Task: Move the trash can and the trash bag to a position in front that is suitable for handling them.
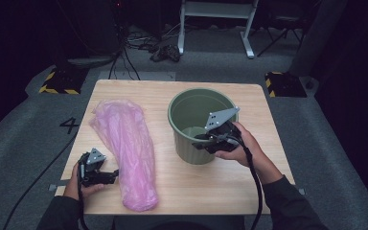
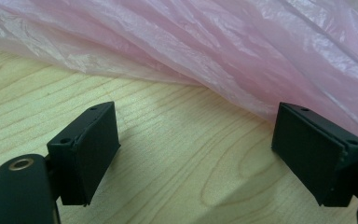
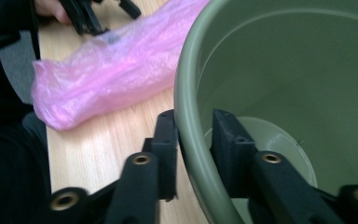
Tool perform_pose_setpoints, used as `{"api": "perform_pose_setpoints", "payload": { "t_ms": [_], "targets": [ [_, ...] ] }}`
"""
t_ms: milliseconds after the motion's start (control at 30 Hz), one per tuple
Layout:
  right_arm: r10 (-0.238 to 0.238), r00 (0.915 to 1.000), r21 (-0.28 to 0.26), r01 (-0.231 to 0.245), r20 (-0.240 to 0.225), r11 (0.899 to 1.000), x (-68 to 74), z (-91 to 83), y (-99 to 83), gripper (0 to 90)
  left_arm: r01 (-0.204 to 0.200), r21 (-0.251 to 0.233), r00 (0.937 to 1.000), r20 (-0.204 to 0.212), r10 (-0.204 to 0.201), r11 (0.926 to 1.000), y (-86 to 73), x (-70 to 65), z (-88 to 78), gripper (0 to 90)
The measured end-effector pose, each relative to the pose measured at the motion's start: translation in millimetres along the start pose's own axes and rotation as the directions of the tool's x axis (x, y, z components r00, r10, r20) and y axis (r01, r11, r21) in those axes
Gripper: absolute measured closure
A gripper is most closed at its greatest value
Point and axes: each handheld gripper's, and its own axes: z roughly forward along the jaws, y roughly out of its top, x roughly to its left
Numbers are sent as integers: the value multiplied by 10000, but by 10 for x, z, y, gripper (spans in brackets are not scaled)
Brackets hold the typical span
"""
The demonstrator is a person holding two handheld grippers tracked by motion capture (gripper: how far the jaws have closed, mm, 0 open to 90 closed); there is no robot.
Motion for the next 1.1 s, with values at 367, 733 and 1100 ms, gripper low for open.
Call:
{"api": "perform_pose_setpoints", "payload": {
  "t_ms": [367,733,1100],
  "targets": [
    [257,9766,-1426,51,2135,9898,85,-408,-279,278,36,-11,10000,-40,-36,10000,-5,-15,-5,146],
    [1617,9157,-2003,-918,3679,9754,20,-644,-1005,252,-764,-188,9970,-111,762,9969,13,-240,6,146],
    [3246,8920,-1208,-3016,3147,9458,-278,-223,-1851,254,-1189,-219,9916,490,1198,9927,173,-602,169,145]
  ]
}}
